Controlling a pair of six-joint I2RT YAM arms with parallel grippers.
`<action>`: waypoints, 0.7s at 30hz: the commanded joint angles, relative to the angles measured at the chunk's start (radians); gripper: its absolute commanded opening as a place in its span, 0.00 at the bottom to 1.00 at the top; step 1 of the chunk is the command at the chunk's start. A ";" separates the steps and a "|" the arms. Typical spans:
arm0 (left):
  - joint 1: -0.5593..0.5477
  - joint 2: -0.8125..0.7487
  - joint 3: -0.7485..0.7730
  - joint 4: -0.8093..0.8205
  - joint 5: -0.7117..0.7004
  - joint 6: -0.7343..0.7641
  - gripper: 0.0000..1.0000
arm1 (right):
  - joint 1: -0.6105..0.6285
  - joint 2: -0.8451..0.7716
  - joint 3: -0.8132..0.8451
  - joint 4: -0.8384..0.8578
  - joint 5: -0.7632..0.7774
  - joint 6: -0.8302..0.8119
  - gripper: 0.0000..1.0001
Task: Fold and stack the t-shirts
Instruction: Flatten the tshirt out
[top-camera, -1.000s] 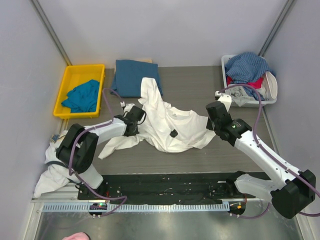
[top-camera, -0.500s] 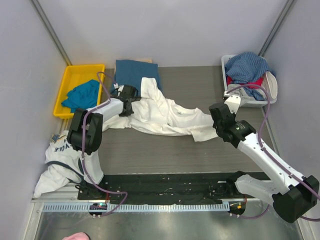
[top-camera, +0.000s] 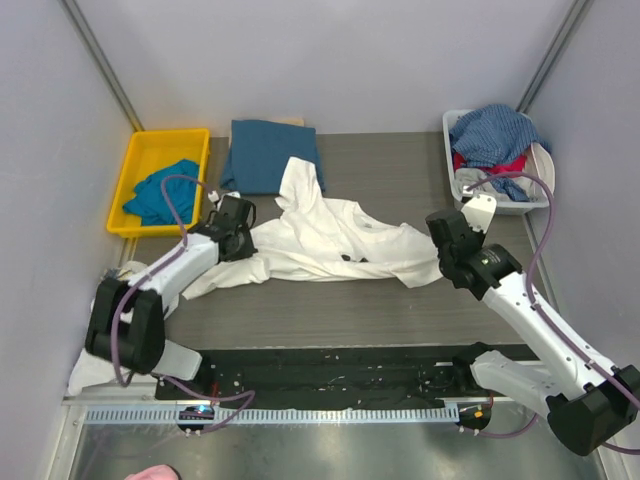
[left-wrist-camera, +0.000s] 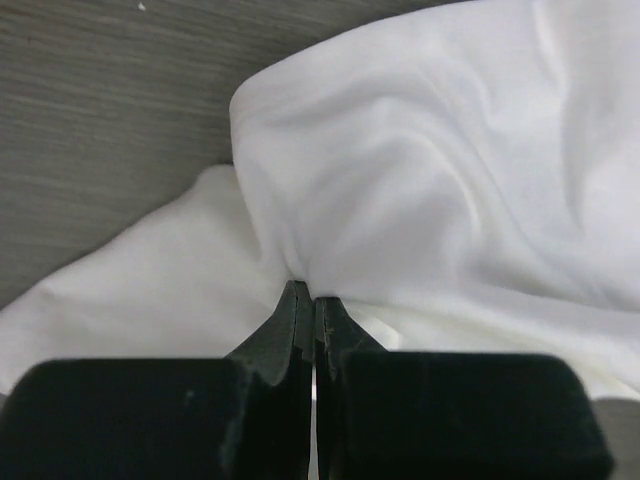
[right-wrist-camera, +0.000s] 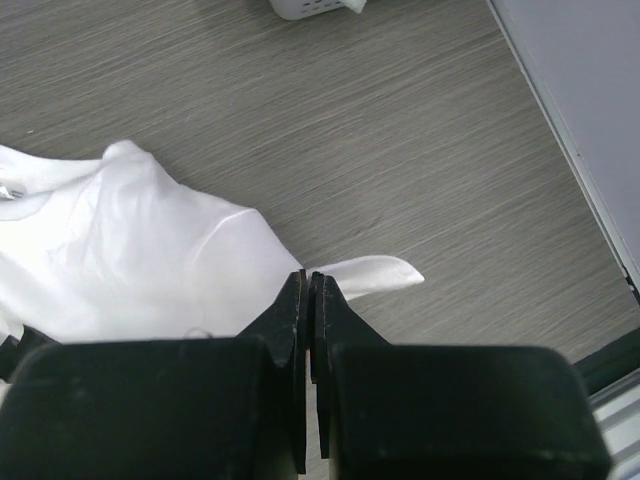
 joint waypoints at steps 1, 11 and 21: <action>-0.023 -0.228 -0.068 -0.055 0.037 -0.061 0.02 | -0.016 -0.008 0.034 -0.026 0.089 0.034 0.01; -0.023 -0.390 -0.088 -0.194 -0.041 -0.041 1.00 | -0.056 0.021 0.030 -0.044 0.133 0.038 0.01; -0.023 -0.169 -0.061 -0.007 -0.007 -0.055 1.00 | -0.079 0.025 0.022 -0.037 0.121 0.034 0.01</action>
